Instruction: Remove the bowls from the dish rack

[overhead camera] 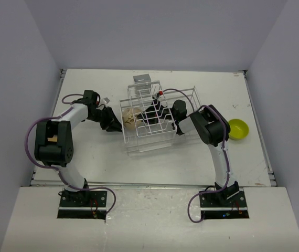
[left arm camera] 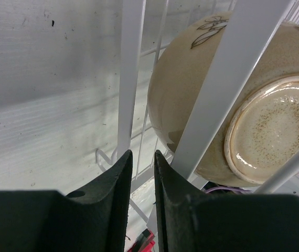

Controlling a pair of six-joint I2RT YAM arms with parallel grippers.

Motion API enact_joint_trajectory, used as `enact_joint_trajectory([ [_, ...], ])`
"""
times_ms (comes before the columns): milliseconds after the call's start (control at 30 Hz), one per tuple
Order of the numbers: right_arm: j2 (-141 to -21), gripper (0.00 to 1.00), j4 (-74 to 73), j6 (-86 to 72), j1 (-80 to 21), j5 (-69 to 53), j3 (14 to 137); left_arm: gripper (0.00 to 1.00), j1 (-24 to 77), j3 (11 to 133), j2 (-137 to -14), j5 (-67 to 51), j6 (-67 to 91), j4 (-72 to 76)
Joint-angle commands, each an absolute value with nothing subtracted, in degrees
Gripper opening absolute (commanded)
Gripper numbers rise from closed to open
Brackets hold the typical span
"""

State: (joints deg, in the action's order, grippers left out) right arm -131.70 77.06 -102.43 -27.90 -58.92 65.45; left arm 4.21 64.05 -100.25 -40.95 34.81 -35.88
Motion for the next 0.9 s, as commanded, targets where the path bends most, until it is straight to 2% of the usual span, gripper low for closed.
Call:
enact_joint_trajectory([
  [0, -133.95, 0.02, 75.41, -104.68, -29.71, -58.10, 63.90, 0.25, 4.83, 64.42, -99.67, -47.11, 34.37, -33.05],
  [633, -134.56, 0.00, 81.03, -106.17, -29.71, -57.83, 62.67, 0.25, 4.75, 64.34, -99.76, -47.20, 34.45, -32.43],
  [867, -134.65, 0.00, 87.53, -107.93, -29.71, -58.80, 62.93, 0.33, 4.75, 64.42, -100.37, -47.55, 34.45, -31.99],
])
